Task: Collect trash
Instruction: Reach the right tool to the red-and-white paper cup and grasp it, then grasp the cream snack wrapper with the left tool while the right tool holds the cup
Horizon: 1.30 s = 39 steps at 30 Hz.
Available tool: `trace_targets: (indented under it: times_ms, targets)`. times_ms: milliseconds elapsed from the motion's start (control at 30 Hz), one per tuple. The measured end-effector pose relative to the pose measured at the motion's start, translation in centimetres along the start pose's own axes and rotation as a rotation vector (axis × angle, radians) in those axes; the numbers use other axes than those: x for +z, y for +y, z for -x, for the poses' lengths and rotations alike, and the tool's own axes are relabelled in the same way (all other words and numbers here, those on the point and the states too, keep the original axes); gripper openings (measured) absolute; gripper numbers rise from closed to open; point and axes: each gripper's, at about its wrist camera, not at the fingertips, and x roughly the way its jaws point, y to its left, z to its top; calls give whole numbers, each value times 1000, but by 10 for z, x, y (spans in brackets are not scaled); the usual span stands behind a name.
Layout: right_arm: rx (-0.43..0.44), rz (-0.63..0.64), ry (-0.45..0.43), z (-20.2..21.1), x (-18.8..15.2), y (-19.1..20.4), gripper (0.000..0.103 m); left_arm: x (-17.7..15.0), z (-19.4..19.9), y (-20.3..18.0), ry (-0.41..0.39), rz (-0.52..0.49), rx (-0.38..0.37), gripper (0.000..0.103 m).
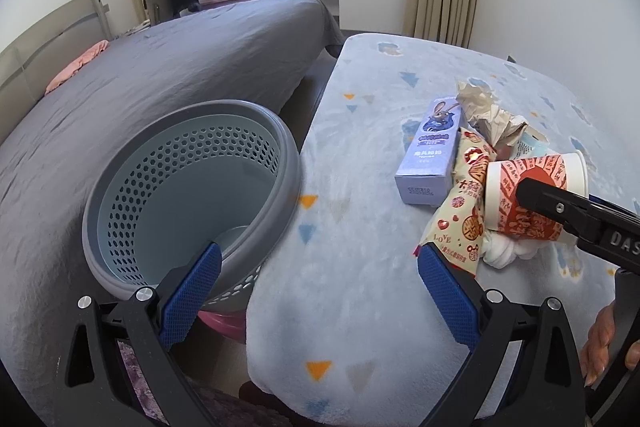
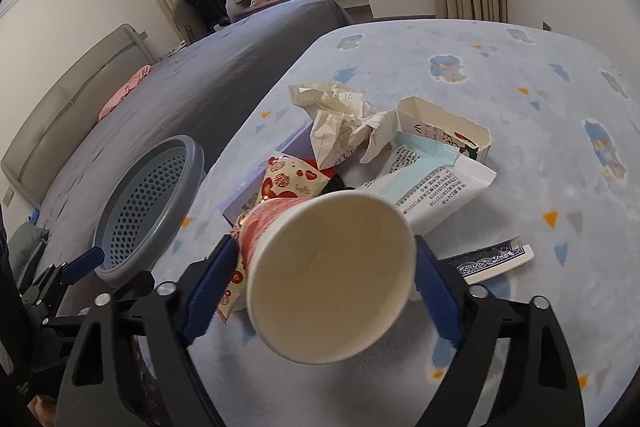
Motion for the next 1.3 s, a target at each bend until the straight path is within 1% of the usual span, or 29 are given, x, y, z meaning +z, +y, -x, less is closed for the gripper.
trace_targets:
  times_ms: [167, 333, 500, 633, 833, 967, 1033, 1133, 1200, 1300]
  targets:
    - [12, 6, -16, 8, -3, 3, 80, -2, 3, -3, -1, -7, 2, 97]
    - [-31, -2, -55, 27, -9, 5, 80, -2, 7, -4, -14, -11, -15, 97]
    - [-102, -45, -93, 51, -18, -7, 80, 0, 10, -14, -29, -33, -41, 97]
    - [-134, -79, -107, 66, -29, -18, 80, 5, 7, -26, -31, -52, -66, 97]
    - [-154, -125, -128, 82, -41, -36, 80, 17, -2, -45, -29, -69, -101, 97]
    - [-147, -153, -144, 89, -42, -45, 80, 23, -14, -57, -4, -67, -118, 97]
    - [-142, -163, -150, 89, -42, -50, 80, 24, -21, -62, 10, -74, -115, 97]
    - [-138, -172, -145, 88, -43, -54, 80, 23, -32, -71, 26, -95, -74, 97]
    - [-135, -178, -142, 87, -44, -56, 80, 23, -36, -74, 29, -102, -60, 97]
    - [-130, -182, -146, 87, -45, -57, 80, 24, -41, -77, 33, -103, -60, 97]
